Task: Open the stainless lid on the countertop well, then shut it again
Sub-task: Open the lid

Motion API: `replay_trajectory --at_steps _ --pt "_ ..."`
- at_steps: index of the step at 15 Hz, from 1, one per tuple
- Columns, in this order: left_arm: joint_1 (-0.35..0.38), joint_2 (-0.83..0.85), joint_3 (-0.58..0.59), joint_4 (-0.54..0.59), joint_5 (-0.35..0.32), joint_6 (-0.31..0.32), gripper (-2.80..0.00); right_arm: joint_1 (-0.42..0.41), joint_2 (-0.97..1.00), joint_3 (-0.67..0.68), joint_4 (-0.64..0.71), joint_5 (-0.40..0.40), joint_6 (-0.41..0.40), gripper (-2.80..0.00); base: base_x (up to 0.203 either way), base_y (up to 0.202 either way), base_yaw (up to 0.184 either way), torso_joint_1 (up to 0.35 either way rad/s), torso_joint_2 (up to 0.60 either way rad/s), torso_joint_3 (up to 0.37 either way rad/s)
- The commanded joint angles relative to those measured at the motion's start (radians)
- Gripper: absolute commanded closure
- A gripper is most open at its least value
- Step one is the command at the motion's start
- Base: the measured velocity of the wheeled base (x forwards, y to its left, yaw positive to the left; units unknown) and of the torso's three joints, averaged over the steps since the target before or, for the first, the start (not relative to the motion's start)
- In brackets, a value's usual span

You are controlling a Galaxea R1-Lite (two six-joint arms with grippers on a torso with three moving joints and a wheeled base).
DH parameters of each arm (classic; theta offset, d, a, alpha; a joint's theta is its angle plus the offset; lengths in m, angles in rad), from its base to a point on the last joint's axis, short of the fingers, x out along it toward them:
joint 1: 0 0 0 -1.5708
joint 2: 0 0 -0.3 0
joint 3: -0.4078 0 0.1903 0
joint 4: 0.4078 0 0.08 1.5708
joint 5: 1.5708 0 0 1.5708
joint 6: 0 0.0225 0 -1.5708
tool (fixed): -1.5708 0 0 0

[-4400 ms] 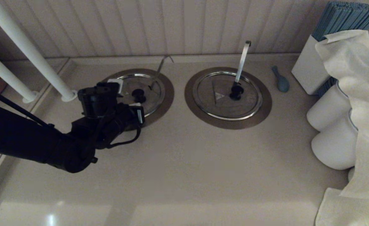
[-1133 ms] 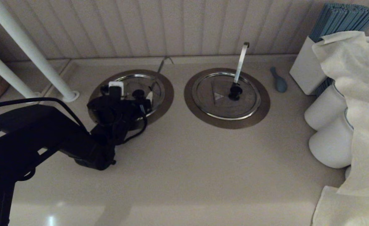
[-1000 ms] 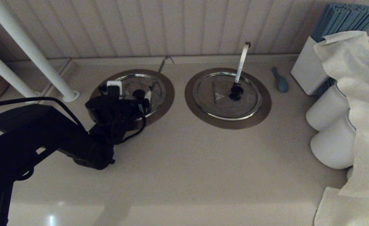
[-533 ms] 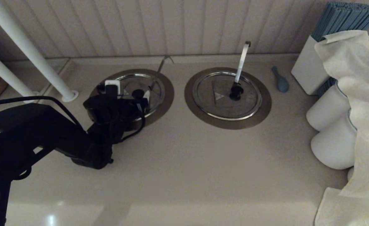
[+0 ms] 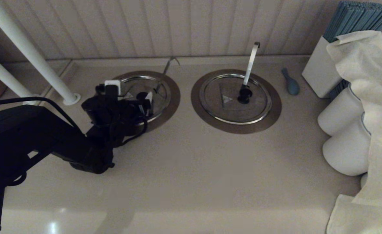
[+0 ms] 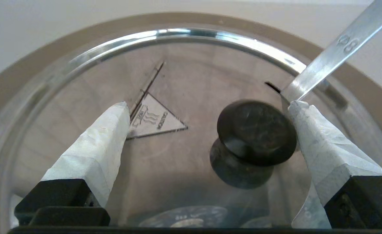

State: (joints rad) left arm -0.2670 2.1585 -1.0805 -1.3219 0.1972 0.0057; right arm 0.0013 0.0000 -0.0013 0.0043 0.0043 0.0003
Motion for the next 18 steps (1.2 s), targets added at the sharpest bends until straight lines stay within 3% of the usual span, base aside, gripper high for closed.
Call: replay_trajectory --at_steps 1,14,18 --pt "-0.001 -0.025 0.003 -0.011 0.001 0.0 -2.8 -0.001 0.002 0.0 0.0 0.0 0.0 0.0 0.0 0.0 0.0 0.0 0.0 0.0" --pt "-0.02 -0.013 0.053 -0.01 -0.009 0.015 -2.8 0.0 0.0 0.0 0.0 0.0 0.0 0.0 0.0 0.0 0.0 0.0 0.0 0.0" --pt "-0.018 0.005 0.07 -0.011 -0.007 0.099 -2.8 0.0 0.0 0.0 0.0 0.0 0.0 0.0 0.0 0.0 0.0 0.0 0.0 0.0"
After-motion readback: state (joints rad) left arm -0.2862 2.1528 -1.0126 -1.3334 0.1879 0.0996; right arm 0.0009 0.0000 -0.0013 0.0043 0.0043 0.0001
